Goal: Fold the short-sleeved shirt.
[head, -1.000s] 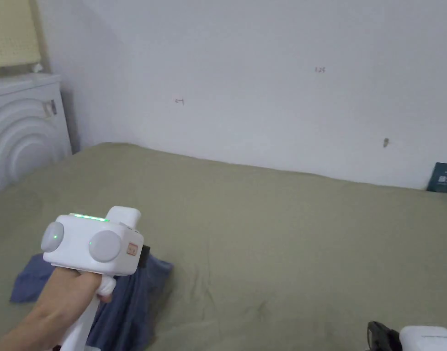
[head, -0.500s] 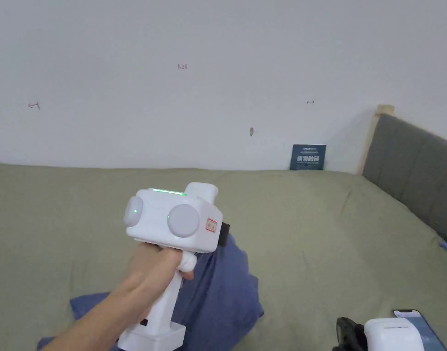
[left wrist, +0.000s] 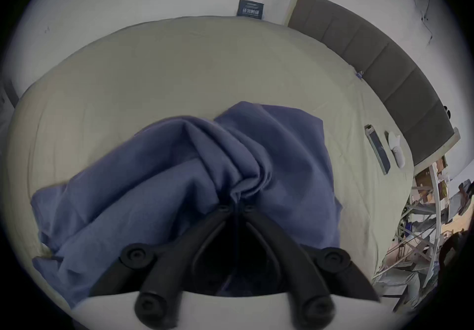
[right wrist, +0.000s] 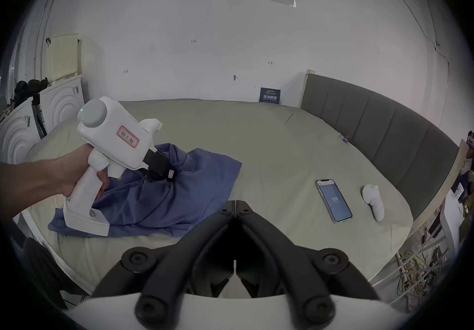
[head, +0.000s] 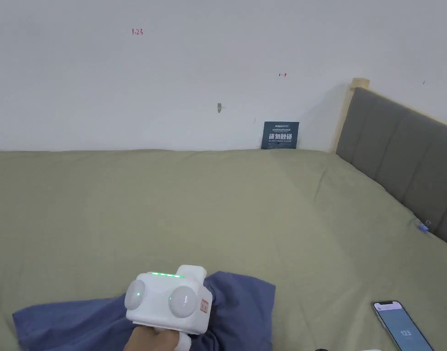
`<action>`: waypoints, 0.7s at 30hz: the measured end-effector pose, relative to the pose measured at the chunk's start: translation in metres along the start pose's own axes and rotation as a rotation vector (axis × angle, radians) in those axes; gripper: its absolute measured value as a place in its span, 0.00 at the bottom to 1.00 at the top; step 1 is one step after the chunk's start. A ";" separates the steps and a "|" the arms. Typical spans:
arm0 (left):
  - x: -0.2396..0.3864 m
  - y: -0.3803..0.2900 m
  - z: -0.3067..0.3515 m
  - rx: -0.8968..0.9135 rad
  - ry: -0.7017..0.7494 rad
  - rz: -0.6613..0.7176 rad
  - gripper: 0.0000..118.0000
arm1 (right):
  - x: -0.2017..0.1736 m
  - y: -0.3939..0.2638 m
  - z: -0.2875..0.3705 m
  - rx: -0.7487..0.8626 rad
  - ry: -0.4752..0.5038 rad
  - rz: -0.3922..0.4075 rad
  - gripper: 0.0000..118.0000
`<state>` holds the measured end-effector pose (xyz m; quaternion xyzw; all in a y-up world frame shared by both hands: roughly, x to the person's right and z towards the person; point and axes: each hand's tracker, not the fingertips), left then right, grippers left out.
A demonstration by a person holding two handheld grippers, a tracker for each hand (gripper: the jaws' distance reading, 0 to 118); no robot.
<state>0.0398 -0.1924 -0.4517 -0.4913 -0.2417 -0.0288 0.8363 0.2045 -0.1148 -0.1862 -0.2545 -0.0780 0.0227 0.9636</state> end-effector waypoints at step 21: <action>-0.134 -0.193 0.327 0.565 0.356 0.141 0.01 | -0.051 0.028 0.048 0.135 0.098 -0.030 0.00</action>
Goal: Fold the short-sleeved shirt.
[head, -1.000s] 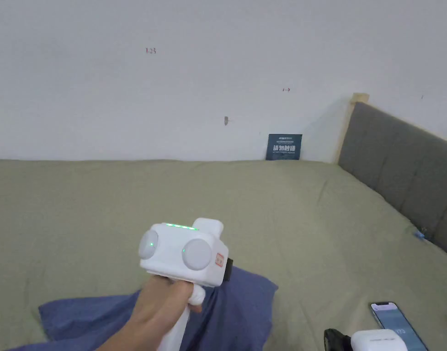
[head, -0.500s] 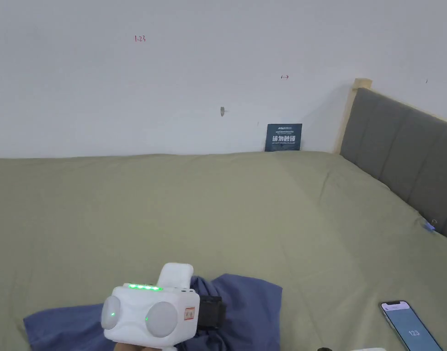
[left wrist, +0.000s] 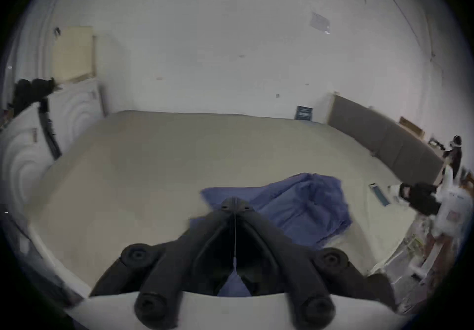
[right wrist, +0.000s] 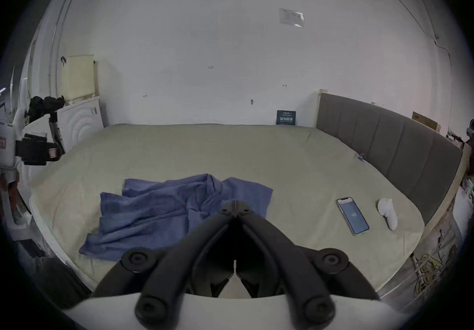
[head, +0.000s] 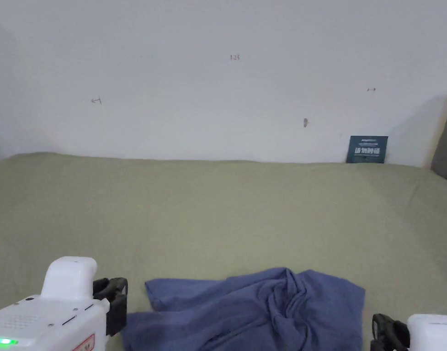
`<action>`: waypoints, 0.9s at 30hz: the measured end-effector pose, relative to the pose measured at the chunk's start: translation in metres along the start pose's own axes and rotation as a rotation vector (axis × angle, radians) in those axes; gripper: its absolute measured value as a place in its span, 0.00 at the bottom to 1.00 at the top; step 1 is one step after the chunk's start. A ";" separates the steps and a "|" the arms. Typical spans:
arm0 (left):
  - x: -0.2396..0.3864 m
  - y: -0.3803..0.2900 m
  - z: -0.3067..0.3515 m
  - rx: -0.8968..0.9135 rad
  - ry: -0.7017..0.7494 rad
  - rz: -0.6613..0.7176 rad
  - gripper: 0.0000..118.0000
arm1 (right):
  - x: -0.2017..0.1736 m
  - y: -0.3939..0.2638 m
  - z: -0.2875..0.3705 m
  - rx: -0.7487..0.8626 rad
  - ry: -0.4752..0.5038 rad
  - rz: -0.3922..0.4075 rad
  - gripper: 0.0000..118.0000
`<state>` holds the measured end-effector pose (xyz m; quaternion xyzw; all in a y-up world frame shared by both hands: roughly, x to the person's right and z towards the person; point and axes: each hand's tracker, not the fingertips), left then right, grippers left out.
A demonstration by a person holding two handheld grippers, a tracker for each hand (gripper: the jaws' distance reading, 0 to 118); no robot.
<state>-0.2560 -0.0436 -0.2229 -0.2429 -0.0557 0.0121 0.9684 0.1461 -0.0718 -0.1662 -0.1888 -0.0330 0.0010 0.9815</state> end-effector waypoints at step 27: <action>-0.040 -0.061 -0.253 -0.582 0.083 -0.062 0.93 | -0.001 -0.029 -0.058 -0.165 -0.039 0.048 0.00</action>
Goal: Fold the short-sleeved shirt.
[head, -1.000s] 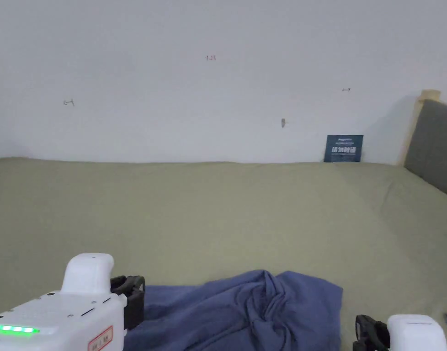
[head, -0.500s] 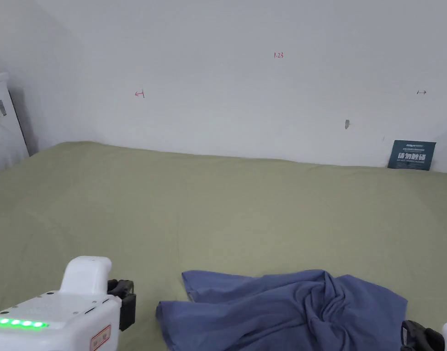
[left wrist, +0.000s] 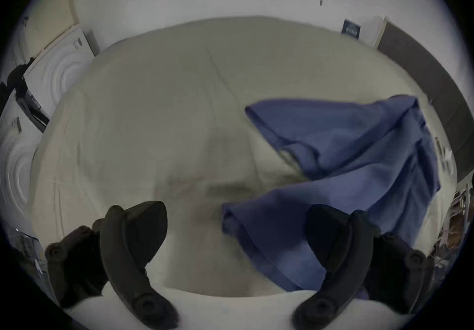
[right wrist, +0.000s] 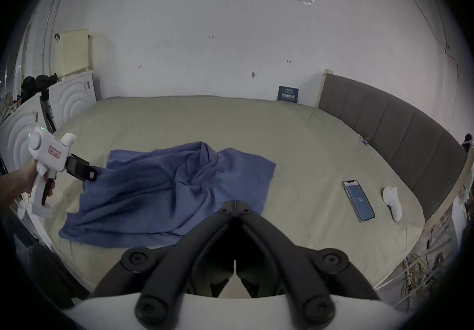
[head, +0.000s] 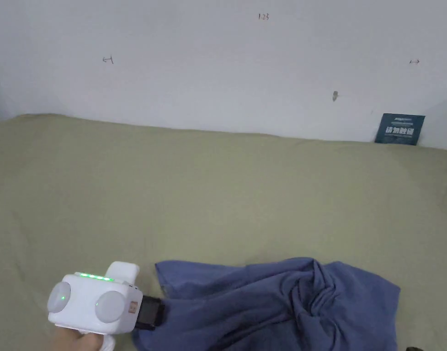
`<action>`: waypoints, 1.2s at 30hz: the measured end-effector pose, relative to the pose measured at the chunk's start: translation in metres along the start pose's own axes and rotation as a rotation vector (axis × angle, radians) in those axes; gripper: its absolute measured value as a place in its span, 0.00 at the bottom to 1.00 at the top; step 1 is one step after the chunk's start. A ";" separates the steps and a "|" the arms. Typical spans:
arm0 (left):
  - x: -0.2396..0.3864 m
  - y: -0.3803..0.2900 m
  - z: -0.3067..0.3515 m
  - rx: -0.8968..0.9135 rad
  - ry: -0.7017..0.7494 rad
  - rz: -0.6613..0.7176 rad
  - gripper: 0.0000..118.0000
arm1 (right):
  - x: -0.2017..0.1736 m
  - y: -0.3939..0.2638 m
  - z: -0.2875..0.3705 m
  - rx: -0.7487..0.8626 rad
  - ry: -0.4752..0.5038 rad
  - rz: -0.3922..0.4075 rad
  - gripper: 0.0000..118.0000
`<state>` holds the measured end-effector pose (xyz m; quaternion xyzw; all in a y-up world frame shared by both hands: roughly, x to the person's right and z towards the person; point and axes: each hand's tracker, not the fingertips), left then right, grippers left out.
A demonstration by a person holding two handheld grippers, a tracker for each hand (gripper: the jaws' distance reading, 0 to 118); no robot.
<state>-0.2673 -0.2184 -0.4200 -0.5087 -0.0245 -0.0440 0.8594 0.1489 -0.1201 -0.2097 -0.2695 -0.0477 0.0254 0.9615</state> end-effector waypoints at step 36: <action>-0.032 -0.005 0.082 0.153 -0.093 0.148 0.01 | 0.098 0.093 -0.181 -0.280 0.002 -0.053 0.01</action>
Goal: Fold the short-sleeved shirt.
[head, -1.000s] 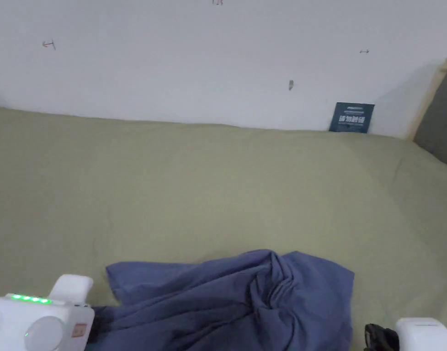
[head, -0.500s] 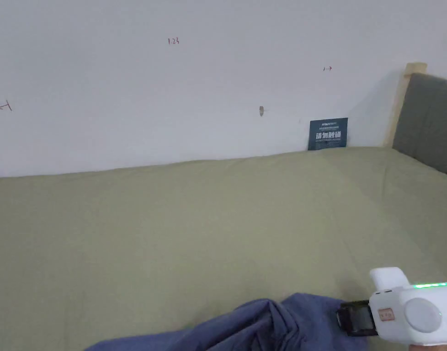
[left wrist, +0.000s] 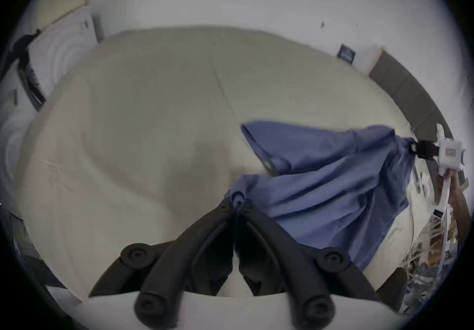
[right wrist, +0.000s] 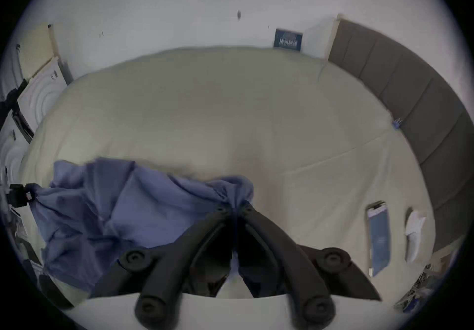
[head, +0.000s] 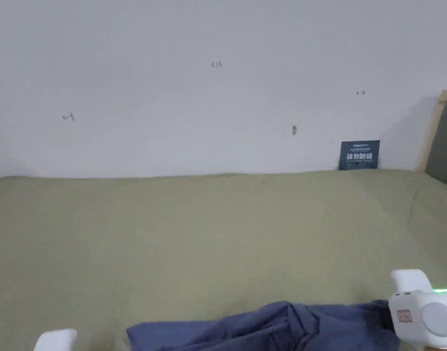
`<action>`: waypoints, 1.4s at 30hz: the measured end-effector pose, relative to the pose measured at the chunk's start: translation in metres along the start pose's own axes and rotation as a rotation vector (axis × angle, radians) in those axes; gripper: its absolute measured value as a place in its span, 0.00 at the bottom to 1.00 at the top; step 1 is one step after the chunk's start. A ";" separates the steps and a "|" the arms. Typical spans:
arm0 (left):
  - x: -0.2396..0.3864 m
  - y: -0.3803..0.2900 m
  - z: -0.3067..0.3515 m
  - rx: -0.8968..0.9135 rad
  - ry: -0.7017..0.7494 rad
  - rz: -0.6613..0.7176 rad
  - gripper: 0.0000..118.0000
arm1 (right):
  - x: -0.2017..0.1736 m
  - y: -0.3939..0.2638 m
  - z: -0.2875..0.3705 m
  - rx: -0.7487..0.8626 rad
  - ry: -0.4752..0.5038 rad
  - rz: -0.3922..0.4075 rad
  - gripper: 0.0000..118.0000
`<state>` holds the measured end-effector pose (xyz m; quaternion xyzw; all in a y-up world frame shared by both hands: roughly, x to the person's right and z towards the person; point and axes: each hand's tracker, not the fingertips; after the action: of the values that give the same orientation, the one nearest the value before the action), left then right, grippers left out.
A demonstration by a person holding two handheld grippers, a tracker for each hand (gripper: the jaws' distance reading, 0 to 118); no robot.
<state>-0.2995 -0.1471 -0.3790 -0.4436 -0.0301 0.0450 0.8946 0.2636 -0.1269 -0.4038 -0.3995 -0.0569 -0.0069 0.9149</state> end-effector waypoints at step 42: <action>-0.007 0.310 0.242 0.561 0.272 0.033 0.01 | -0.020 0.280 0.246 0.551 -0.163 0.001 0.01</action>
<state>-0.3455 0.2303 -0.4801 -0.1819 0.1107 0.0064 0.9771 0.2361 0.2427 -0.4448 -0.1349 -0.1296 0.0415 0.9815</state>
